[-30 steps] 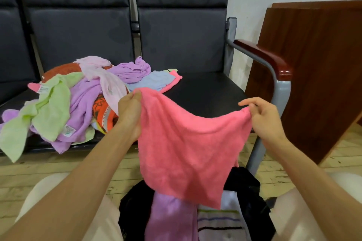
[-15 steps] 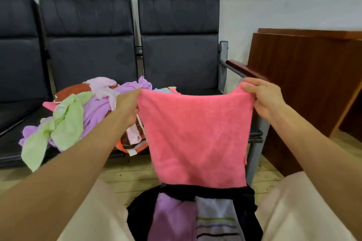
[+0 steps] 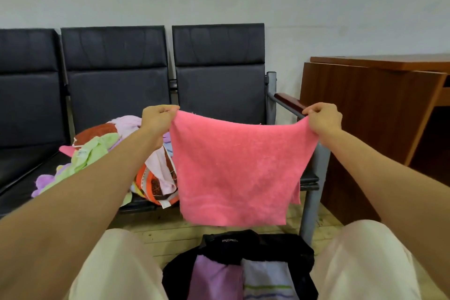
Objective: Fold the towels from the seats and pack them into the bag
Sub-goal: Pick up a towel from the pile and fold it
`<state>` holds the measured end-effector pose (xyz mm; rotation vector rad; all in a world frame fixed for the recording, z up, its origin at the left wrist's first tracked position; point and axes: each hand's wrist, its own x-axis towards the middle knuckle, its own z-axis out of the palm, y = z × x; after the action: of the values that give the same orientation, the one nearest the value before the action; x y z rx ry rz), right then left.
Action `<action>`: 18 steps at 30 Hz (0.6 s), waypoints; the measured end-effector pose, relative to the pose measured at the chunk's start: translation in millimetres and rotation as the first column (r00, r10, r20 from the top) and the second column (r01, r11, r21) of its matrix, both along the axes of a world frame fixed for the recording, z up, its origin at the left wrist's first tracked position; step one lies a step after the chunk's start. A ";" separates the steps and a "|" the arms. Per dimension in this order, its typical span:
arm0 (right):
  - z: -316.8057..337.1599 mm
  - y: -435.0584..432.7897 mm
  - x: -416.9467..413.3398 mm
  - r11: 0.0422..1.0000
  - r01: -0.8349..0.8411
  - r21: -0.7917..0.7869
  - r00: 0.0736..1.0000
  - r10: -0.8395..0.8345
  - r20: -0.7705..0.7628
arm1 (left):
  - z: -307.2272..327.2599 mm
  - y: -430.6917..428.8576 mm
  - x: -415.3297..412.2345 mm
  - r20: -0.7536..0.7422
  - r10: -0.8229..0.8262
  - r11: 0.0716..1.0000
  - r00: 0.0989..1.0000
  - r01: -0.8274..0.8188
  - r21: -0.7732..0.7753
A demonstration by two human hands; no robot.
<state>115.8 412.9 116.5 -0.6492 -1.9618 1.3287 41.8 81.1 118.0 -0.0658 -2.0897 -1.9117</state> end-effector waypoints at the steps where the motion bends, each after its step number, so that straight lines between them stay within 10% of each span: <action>1: -1.1 -1.1 0.1 1.000 -0.019 0.005 1.000 0.019 0.025 | 0.4 1.0 -1.1 -0.012 -0.003 1.000 1.000 0.002 -0.014; 4: 4.2 2.4 5.8 0.974 -0.096 -0.205 0.986 0.121 0.118 | 1.0 3.2 0.5 -0.021 -0.021 1.000 1.000 0.021 -0.009; 7: 8.4 9.4 13.8 0.747 -0.334 -0.575 0.911 0.413 0.008 | -2.7 3.1 -1.6 0.003 0.002 1.000 1.000 -0.002 0.028; 12: -2.4 13.4 15.2 0.887 -0.414 -0.202 0.877 0.449 0.171 | -11.6 -5.1 -7.2 0.051 0.030 0.999 0.998 -0.031 0.013; 18: -3.4 11.0 13.1 0.802 -0.540 0.257 0.795 0.384 0.470 | -11.8 -8.2 -4.1 0.174 -0.063 0.997 0.983 0.053 0.059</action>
<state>128.9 423.8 113.1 -0.2439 -2.7667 1.0798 37.7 72.9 106.1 0.0573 -2.1669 -2.0762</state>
